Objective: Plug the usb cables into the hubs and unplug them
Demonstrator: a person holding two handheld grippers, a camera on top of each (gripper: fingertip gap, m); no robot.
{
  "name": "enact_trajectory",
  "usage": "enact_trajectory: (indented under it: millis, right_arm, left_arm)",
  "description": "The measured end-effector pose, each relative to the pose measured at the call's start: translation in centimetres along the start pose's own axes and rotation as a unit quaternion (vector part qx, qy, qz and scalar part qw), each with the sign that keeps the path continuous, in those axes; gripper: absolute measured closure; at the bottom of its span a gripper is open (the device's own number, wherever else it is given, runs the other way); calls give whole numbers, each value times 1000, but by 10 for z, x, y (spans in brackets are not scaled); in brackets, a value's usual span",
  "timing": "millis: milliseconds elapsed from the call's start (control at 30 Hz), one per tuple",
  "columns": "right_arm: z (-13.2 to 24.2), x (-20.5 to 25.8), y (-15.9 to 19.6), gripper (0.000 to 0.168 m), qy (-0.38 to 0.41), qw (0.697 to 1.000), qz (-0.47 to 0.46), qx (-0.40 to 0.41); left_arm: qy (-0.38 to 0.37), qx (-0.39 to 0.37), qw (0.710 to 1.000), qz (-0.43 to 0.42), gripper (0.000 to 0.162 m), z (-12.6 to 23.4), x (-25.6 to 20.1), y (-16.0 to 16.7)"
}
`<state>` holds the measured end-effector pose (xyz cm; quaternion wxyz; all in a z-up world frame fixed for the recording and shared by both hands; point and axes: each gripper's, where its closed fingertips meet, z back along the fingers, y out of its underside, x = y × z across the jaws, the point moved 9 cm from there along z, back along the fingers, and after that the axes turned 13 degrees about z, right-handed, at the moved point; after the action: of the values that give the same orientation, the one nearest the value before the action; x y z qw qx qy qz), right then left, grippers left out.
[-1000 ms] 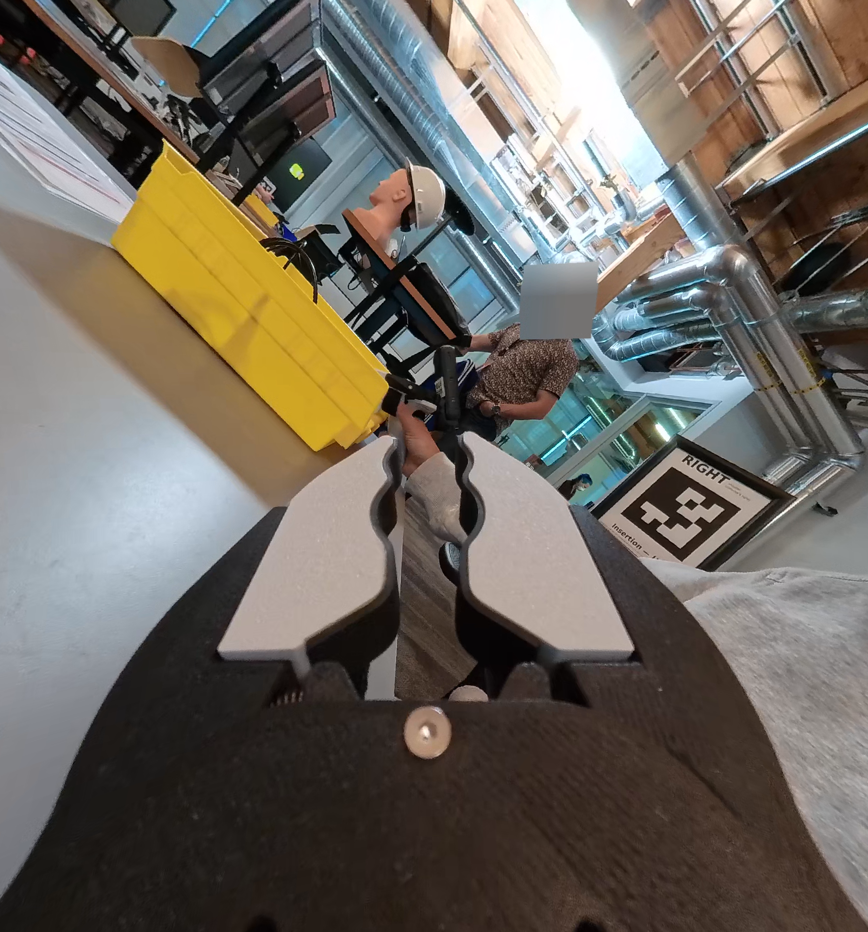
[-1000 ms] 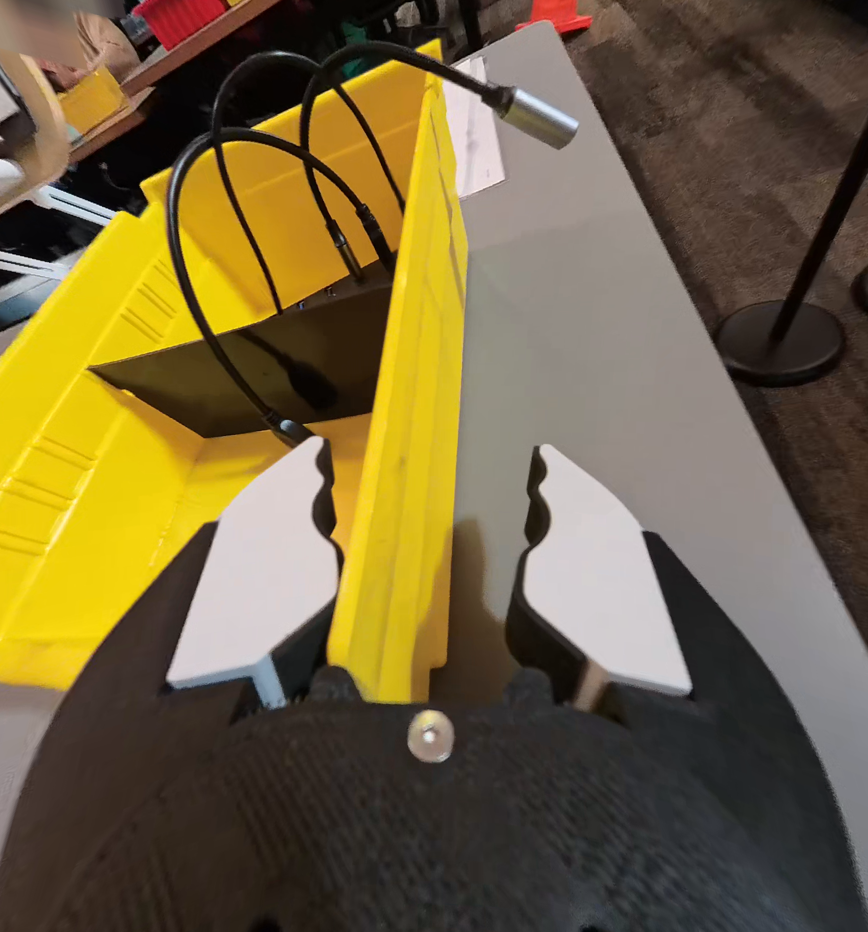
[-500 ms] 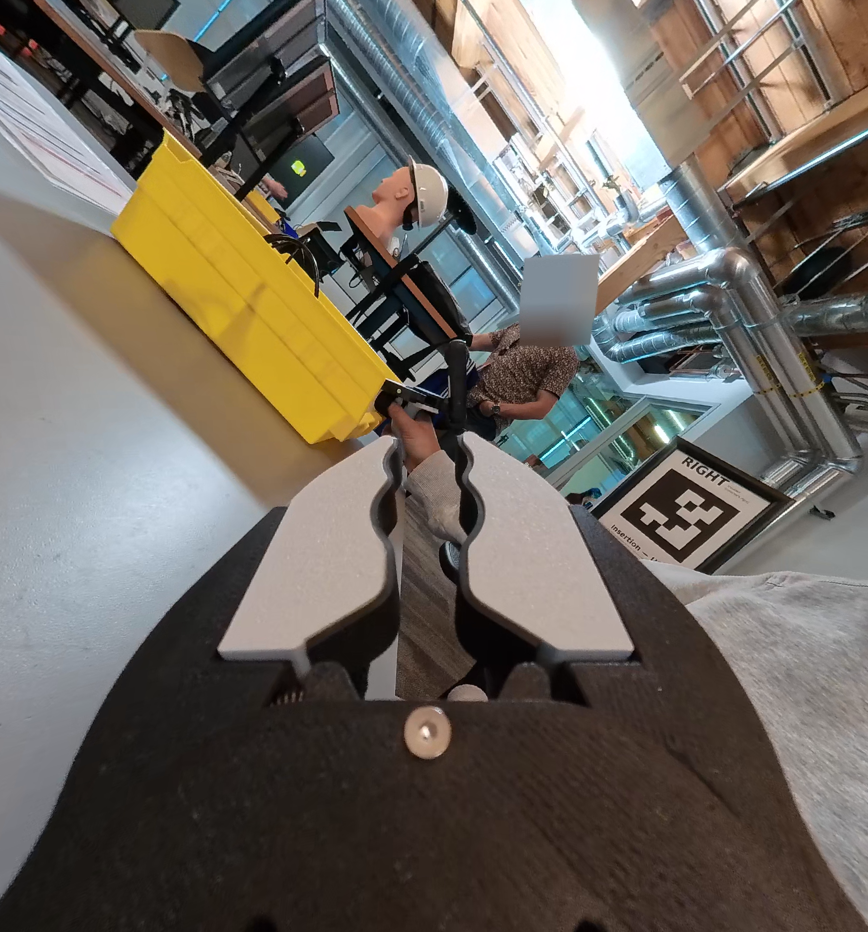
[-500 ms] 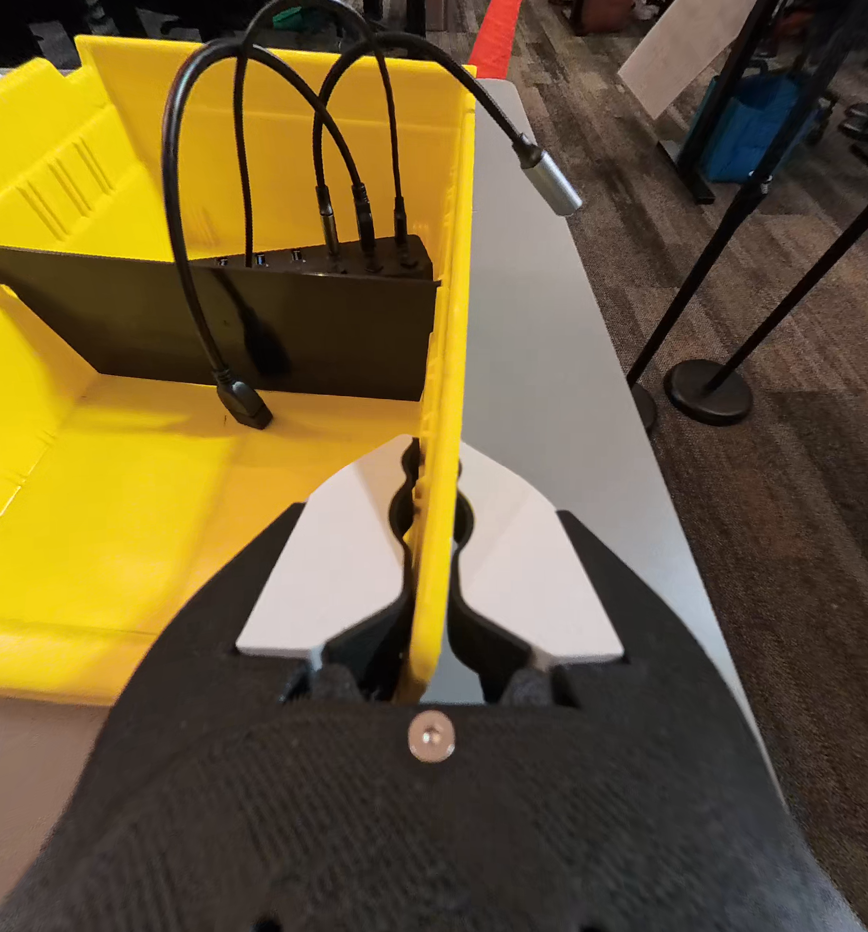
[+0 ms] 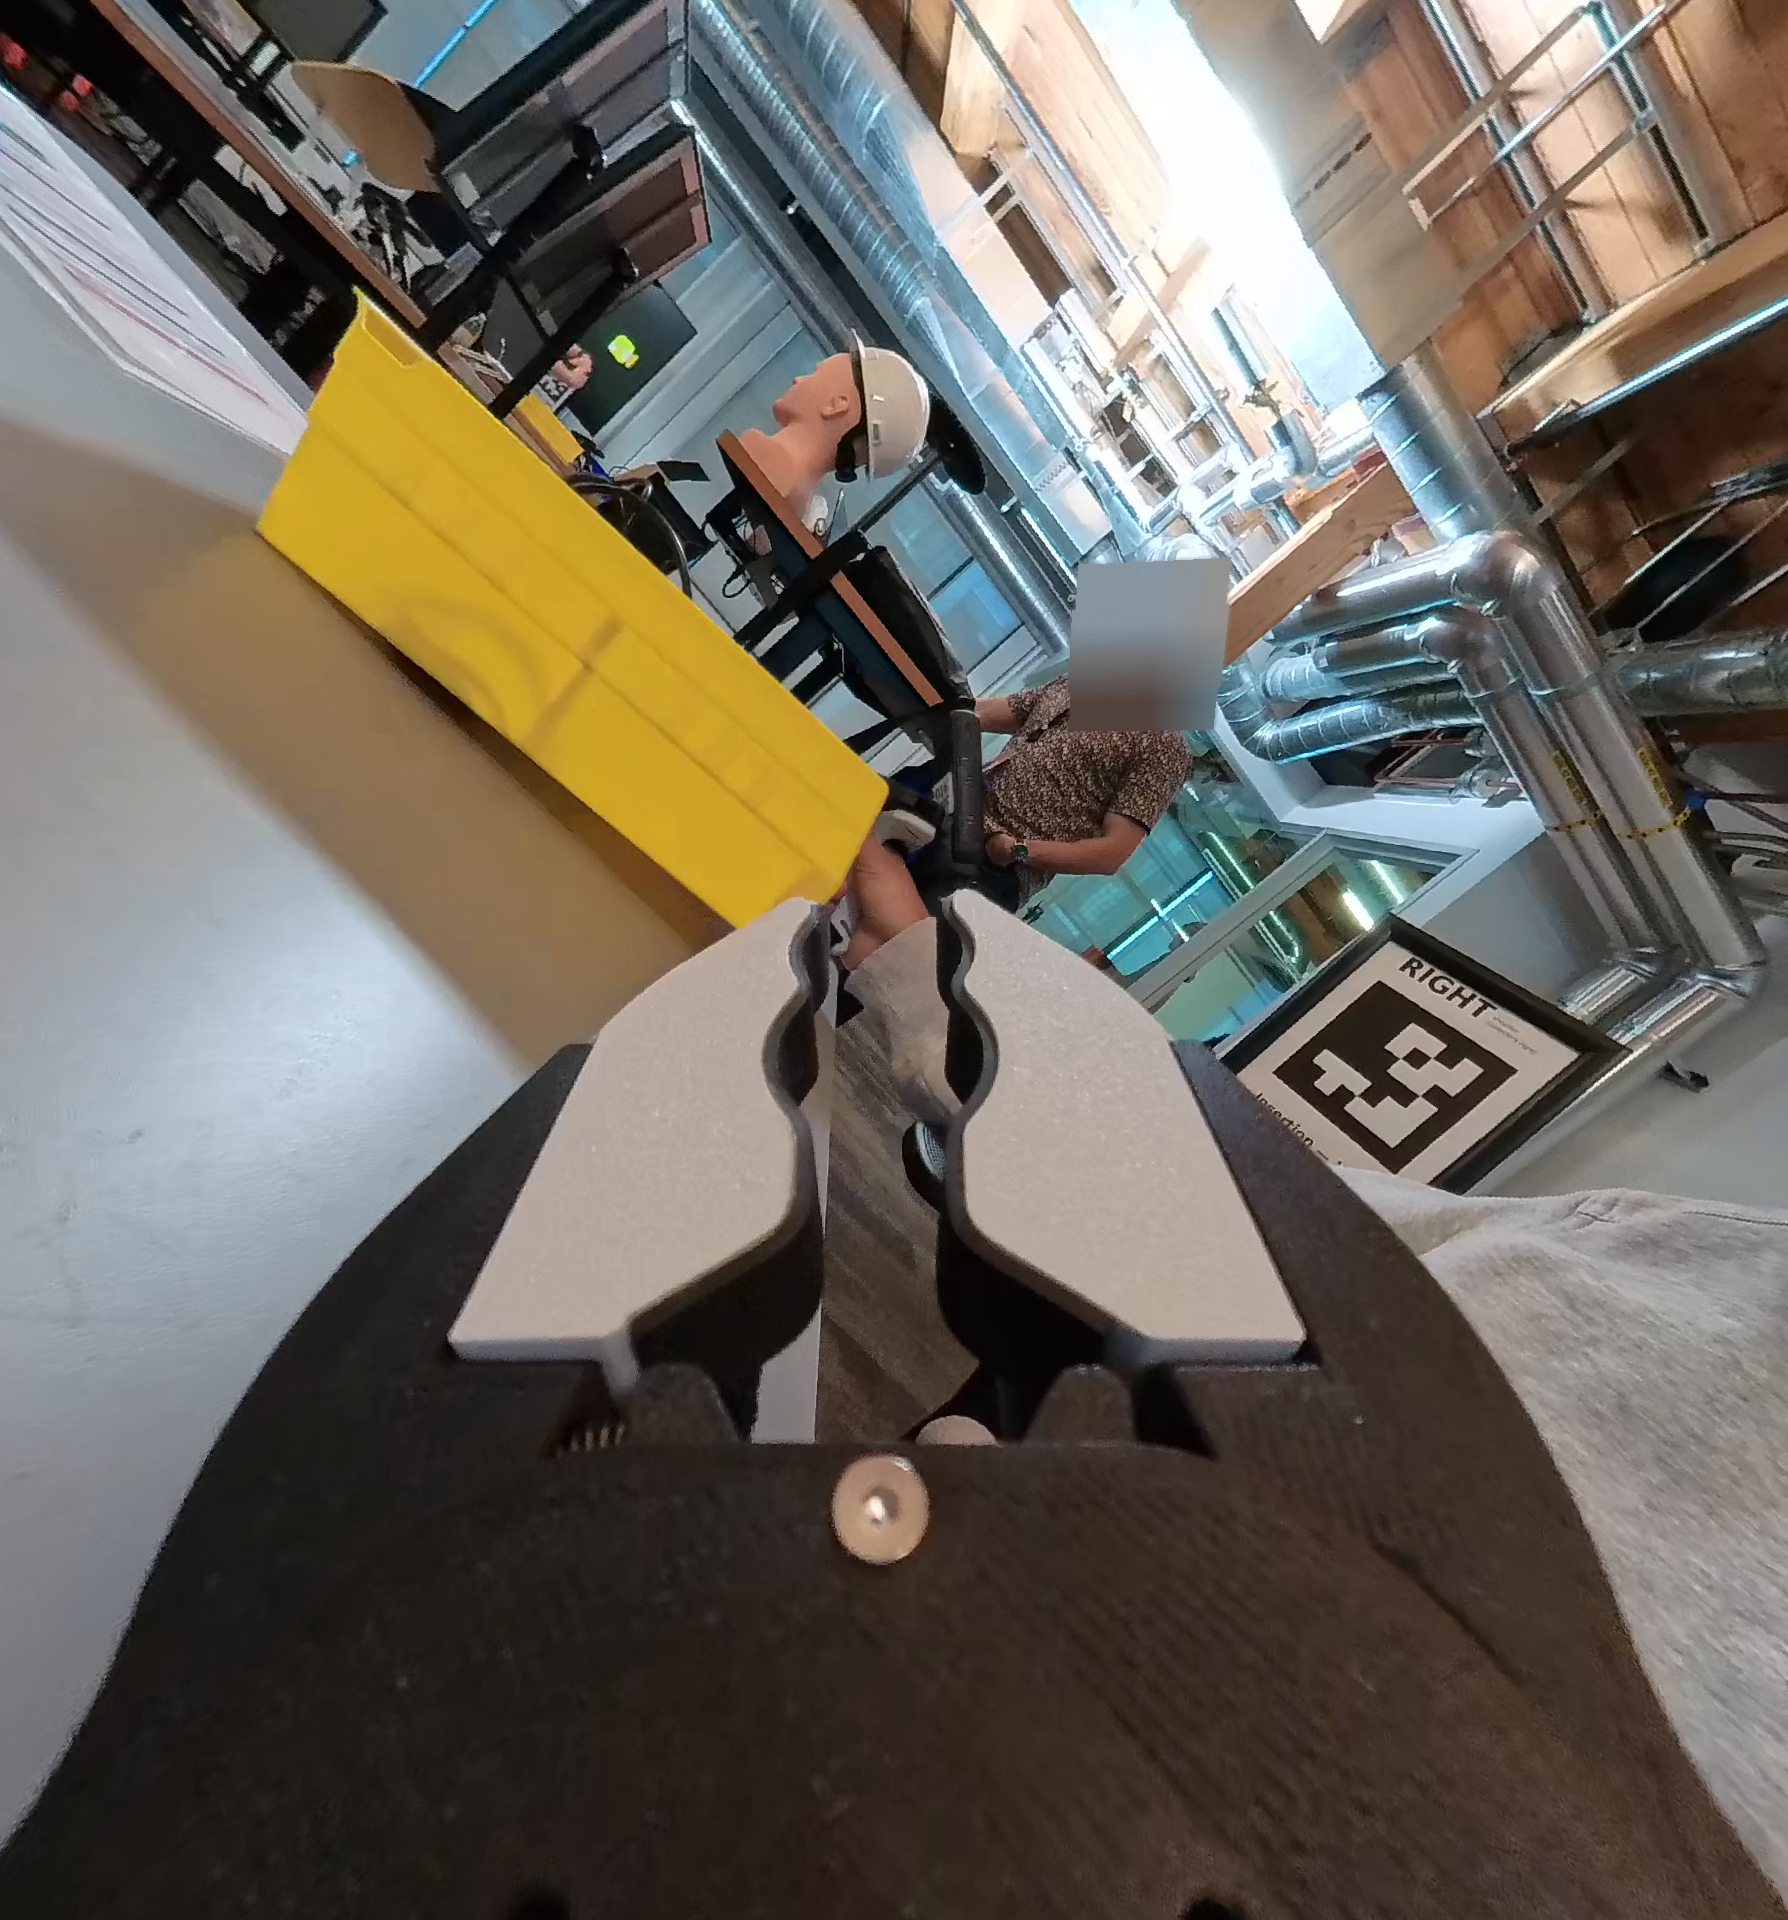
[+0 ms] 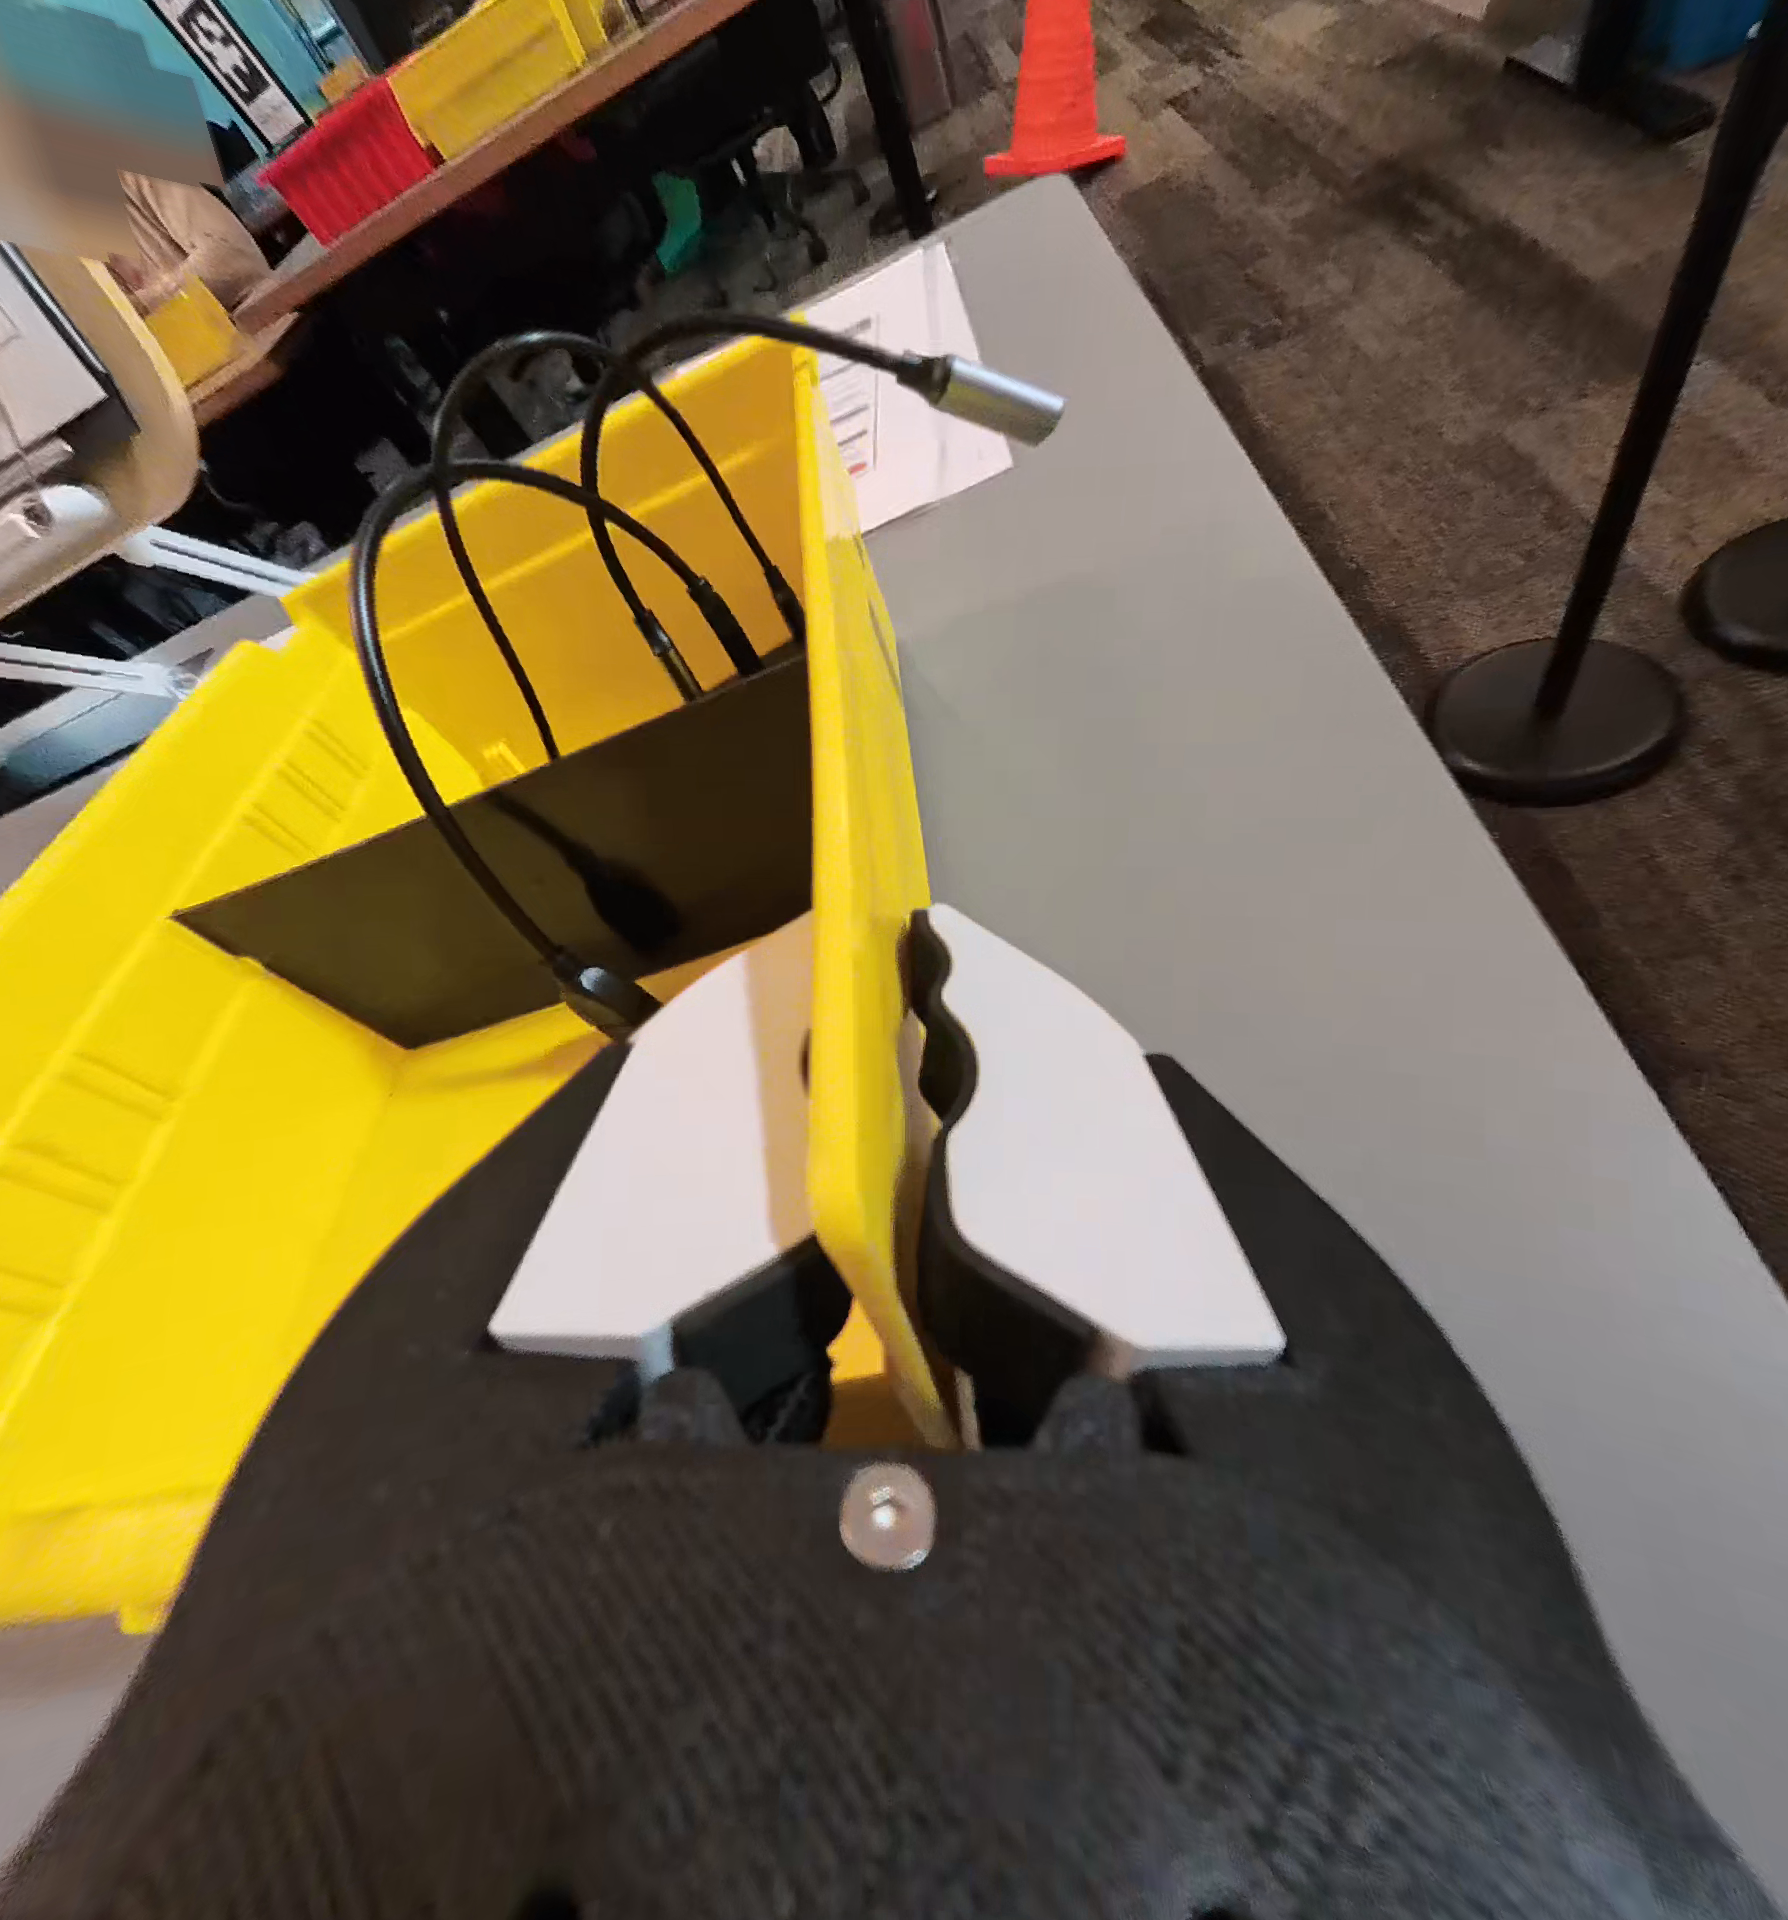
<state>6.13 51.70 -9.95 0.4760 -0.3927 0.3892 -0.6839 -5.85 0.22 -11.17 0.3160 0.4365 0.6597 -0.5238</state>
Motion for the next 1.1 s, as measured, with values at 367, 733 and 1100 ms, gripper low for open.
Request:
enact_trajectory:
  millis: [367,733,1100]
  right_arm:
    - [3,5,-4,160,-22,998,-45,-31]
    - [8,11,-13,160,-45,995,-52,-66]
    - [-55,80,-24,160,-146,988,-36,-30]
  left_arm:
    - [-5,-5,1000,-2,141,1,0,-2]
    - [-296,-170,859,-381,73,24,-34,-21]
    - [-604,-235,620,-443,32,133,-64,-76]
